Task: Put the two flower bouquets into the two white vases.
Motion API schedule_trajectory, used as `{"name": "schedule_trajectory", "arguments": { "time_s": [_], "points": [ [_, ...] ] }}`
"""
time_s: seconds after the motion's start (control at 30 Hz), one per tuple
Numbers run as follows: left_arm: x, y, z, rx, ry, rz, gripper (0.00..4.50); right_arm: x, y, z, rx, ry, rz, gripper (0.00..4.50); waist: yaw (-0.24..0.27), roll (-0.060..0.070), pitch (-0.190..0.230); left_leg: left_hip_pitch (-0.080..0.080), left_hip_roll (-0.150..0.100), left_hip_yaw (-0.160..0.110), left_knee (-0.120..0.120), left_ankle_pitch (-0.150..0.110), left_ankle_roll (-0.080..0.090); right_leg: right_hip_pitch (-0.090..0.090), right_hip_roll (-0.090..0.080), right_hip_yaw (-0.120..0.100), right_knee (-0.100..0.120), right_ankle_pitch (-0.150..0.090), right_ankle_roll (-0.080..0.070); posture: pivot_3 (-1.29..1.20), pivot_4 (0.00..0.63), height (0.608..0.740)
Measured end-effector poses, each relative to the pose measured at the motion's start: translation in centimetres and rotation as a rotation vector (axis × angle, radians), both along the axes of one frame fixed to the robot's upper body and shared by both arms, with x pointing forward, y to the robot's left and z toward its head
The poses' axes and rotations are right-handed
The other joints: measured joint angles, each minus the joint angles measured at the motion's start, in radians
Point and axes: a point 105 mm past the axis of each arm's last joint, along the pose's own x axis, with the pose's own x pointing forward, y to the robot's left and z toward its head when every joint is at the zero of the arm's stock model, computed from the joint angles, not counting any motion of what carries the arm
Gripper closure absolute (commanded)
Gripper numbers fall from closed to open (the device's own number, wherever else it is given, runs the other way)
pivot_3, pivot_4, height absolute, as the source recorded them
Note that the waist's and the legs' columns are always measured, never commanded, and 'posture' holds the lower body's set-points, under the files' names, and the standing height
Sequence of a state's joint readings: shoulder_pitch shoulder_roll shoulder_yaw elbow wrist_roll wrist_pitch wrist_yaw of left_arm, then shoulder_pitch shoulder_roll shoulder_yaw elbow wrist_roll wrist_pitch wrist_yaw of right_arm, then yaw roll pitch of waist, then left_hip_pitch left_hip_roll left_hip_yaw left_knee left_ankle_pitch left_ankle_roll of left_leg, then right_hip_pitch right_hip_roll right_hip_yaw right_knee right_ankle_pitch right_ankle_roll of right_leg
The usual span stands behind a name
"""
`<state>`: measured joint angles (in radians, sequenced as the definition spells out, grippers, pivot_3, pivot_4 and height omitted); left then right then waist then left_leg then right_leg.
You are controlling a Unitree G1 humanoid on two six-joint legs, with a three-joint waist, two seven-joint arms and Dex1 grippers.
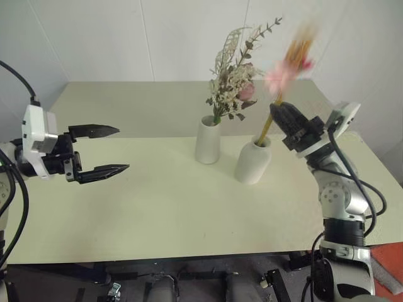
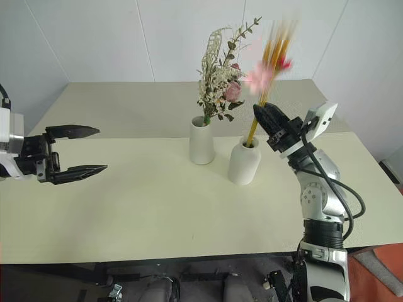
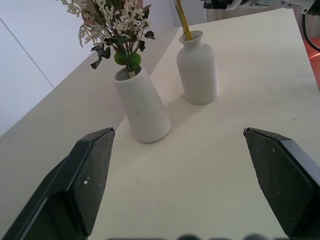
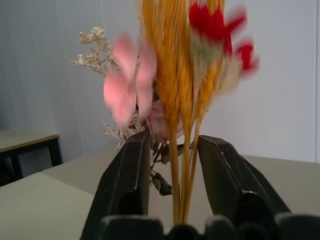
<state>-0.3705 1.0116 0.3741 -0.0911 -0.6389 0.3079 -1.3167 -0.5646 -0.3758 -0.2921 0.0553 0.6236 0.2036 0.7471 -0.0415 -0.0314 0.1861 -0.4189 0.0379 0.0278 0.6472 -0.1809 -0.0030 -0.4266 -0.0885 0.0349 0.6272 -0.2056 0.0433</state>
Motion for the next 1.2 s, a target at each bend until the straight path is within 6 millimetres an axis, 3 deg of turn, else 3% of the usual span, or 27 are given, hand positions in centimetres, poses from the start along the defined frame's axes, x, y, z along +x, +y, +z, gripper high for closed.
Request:
{"name": "schedule_trajectory", "arguments": {
  "time_s": [0.17,0.3,0.4,0.63,0.77,0.9,1.2],
  "points": [
    [-0.1,0.0,0.0,0.004,-0.003,0.001,0.00,-1.2,-0.3,-1.4,-0.026,0.019,-0.014,0.04,0.002,0.000,0.000,0.000,0.000,0.000,0.000,0.000,0.000,0.000,0.000,0.000,0.000,0.000,0.000,0.00,0.150,0.740],
    [-0.2,0.1,0.0,0.007,-0.004,0.007,0.00,-1.7,-2.3,-2.0,-0.116,0.043,-0.087,0.04,0.005,0.000,0.000,0.000,0.000,0.000,0.000,0.000,0.000,0.000,0.000,0.000,0.000,-0.001,0.001,0.00,0.150,0.740],
    [-0.2,0.3,0.2,0.007,-0.012,0.016,0.00,-2.5,-4.3,-1.0,-0.202,0.019,-0.122,0.04,0.006,0.000,0.000,0.000,0.000,0.000,0.000,0.000,0.000,0.000,0.000,0.000,-0.001,-0.001,0.001,0.00,0.150,0.740],
    [-0.4,0.7,0.3,0.001,-0.017,0.036,0.00,-4.9,-11.0,0.5,-0.554,0.107,-0.113,0.04,0.014,0.000,0.000,0.003,0.001,0.002,-0.001,0.000,0.000,0.002,0.000,0.001,-0.002,-0.005,0.001,0.00,0.150,0.740],
    [-0.6,1.4,0.1,-0.006,-0.012,0.062,0.00,-6.2,-13.6,0.6,-0.684,0.173,-0.088,0.04,0.010,0.000,0.000,0.004,0.001,0.003,-0.002,0.000,0.000,0.002,0.000,0.002,-0.001,-0.006,0.000,0.00,0.150,0.740],
    [-1.0,2.2,-0.2,-0.014,-0.007,0.095,0.00,-7.4,-14.7,0.5,-0.754,0.213,-0.041,0.04,0.004,0.000,0.000,0.004,0.001,0.004,-0.002,0.000,0.000,0.002,0.000,0.002,-0.001,-0.006,0.000,0.00,0.150,0.740],
    [-1.6,3.4,0.1,-0.021,-0.022,0.141,0.00,-8.0,-15.0,-0.1,-0.793,0.239,0.010,0.04,0.003,0.000,0.000,0.005,0.001,0.004,-0.002,0.000,0.000,0.002,-0.001,0.002,-0.001,-0.006,0.000,0.00,0.150,0.740]
  ]
}}
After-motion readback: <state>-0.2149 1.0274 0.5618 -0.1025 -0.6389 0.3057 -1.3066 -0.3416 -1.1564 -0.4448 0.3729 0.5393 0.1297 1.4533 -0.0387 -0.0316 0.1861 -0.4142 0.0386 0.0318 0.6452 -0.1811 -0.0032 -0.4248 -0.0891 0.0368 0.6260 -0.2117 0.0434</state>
